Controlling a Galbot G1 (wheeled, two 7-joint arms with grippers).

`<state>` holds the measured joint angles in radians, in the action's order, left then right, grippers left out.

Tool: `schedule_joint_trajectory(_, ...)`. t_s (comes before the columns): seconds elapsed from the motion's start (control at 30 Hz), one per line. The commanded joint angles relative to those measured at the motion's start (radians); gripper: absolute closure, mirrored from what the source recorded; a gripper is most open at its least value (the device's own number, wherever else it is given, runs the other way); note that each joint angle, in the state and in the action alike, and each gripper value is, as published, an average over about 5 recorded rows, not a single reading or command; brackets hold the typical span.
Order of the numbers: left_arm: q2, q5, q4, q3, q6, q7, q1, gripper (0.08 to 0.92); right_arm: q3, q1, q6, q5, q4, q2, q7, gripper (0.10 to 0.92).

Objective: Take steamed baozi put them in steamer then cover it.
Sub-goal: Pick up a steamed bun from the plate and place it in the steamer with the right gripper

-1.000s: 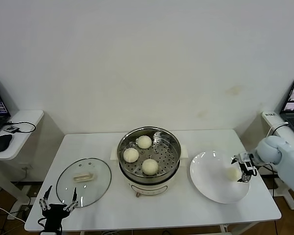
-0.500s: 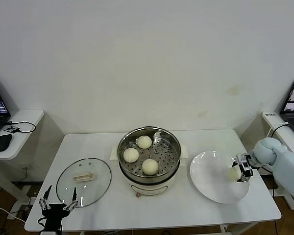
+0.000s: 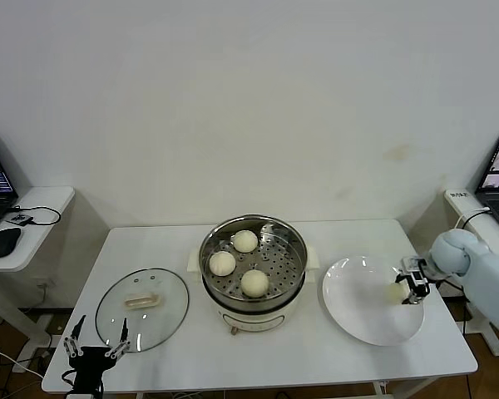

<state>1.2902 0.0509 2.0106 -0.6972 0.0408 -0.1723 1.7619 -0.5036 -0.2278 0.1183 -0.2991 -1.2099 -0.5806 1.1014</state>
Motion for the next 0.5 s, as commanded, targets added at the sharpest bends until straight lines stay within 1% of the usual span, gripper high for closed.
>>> schedule_joint_trajectory(0.03, -0.004, -0.002, 0.002, -0.001, 0.0, 0.001, -0.001, 0.177, -0.207, 0.246, 0.081, 0.168, -0.177, 0.098, 0.01, 0.419)
schedule_joint_trajectory(0.17, -0.005, -0.002, 0.007, 0.005, -0.001, 0.001, -0.007, 0.177, -0.34, 0.444, 0.144, 0.287, -0.266, 0.115, 0.01, 0.415)
schedule_joint_trajectory(0.3, -0.006, -0.002, 0.009, 0.01, -0.001, 0.002, -0.011, 0.177, -0.499, 0.67, 0.196, 0.421, -0.326, 0.086, -0.002, 0.414)
schedule_joint_trajectory(0.4, -0.009, -0.003, 0.01, 0.01, -0.001, 0.002, -0.012, 0.177, -0.62, 0.824, 0.23, 0.504, -0.35, 0.032, -0.016, 0.411)
schedule_joint_trajectory(0.5, -0.011, -0.006, 0.012, 0.009, -0.001, 0.002, -0.014, 0.177, -0.711, 0.929, 0.265, 0.585, -0.354, -0.053, -0.047, 0.407)
